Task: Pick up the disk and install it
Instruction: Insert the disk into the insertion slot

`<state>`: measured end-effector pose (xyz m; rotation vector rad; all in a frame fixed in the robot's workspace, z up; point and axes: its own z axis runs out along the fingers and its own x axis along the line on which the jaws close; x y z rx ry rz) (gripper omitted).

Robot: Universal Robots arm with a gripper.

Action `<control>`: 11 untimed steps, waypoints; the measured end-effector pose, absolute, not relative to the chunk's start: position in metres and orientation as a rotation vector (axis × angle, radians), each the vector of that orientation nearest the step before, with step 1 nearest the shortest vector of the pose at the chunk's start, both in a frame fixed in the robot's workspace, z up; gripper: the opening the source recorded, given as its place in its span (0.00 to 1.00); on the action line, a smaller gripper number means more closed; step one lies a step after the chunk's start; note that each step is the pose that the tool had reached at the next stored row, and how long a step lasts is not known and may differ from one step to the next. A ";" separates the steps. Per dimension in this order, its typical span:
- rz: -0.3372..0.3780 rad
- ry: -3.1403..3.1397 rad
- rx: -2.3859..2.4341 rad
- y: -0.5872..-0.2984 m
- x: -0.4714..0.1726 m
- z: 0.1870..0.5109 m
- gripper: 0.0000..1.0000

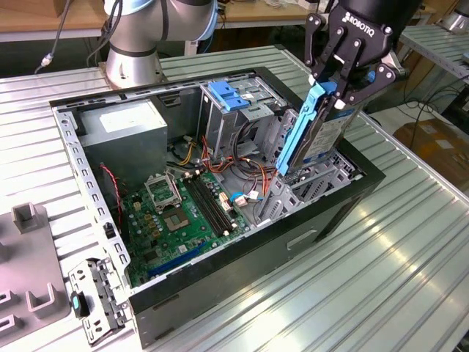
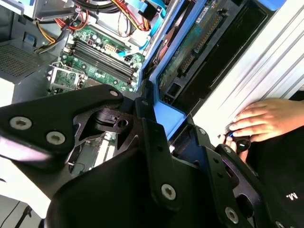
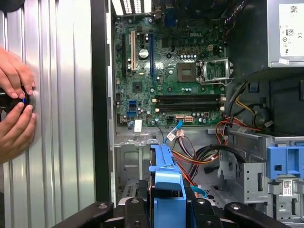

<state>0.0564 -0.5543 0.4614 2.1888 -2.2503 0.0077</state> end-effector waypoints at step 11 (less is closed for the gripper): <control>0.008 -2.250 2.189 -0.559 0.057 0.454 0.37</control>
